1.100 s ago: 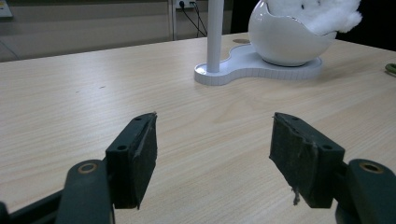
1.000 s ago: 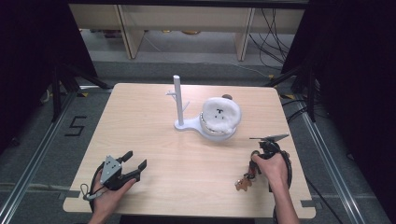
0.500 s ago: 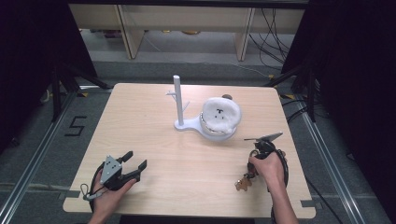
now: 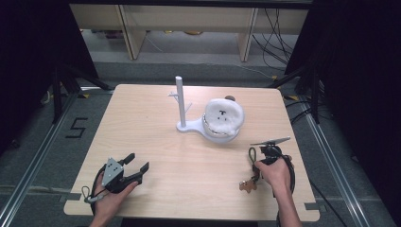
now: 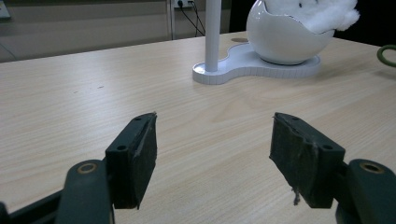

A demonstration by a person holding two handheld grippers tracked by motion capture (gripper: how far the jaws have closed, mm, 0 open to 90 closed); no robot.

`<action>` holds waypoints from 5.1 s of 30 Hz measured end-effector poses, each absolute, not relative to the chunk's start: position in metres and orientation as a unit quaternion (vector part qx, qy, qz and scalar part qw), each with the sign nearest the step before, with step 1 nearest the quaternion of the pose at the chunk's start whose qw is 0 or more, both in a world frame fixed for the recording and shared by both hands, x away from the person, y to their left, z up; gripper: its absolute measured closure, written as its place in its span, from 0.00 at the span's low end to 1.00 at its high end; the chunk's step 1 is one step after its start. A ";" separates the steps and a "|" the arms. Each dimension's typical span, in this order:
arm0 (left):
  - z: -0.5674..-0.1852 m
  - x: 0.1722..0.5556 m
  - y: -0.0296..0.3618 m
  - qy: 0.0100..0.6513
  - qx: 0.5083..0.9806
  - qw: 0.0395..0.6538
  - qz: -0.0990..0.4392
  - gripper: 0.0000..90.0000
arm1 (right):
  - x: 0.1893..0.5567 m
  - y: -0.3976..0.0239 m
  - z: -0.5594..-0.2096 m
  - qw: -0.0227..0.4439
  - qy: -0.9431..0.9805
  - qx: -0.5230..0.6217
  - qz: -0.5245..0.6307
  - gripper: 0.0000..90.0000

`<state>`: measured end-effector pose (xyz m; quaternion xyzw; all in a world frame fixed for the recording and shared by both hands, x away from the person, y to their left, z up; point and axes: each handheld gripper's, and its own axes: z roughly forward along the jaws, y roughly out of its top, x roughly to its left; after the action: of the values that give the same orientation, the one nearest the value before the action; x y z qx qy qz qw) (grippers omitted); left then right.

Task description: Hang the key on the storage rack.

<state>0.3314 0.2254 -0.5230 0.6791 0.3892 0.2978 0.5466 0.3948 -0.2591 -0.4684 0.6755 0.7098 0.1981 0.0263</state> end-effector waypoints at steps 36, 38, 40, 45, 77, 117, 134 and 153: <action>-0.524 0.333 0.226 0.385 0.676 0.553 0.299 0.34 | 0.348 -0.235 -0.442 0.149 0.707 0.508 0.470 0.88; -0.524 0.333 0.226 0.386 0.676 0.553 0.298 0.34 | 0.349 -0.233 -0.442 0.153 0.719 0.487 0.473 0.88; -0.524 0.333 0.226 0.388 0.675 0.553 0.296 0.34 | 0.349 -0.229 -0.443 0.155 0.722 0.478 0.475 0.88; -0.523 0.332 0.226 0.393 0.678 0.546 0.296 0.34 | 0.347 -0.217 -0.444 0.156 0.722 0.462 0.491 0.88; -0.523 0.332 0.226 0.394 0.678 0.546 0.297 0.35 | 0.363 -0.171 -0.428 0.208 0.713 0.374 0.556 0.88; -0.407 0.378 0.170 0.320 0.660 0.663 0.148 0.53 | 0.378 -0.118 -0.423 0.204 0.700 0.322 0.603 0.88; -0.397 0.396 0.143 0.322 0.655 0.678 0.088 0.66 | 0.379 -0.106 -0.426 0.202 0.709 0.308 0.601 0.88; -0.399 0.405 0.138 0.317 0.656 0.683 0.054 0.88 | 0.377 -0.096 -0.426 0.196 0.717 0.292 0.603 0.88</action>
<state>0.4052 0.1379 -0.3992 0.6556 0.3169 0.0544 0.6832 0.3774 -0.0963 -0.4265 0.2915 0.7166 0.6027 0.1957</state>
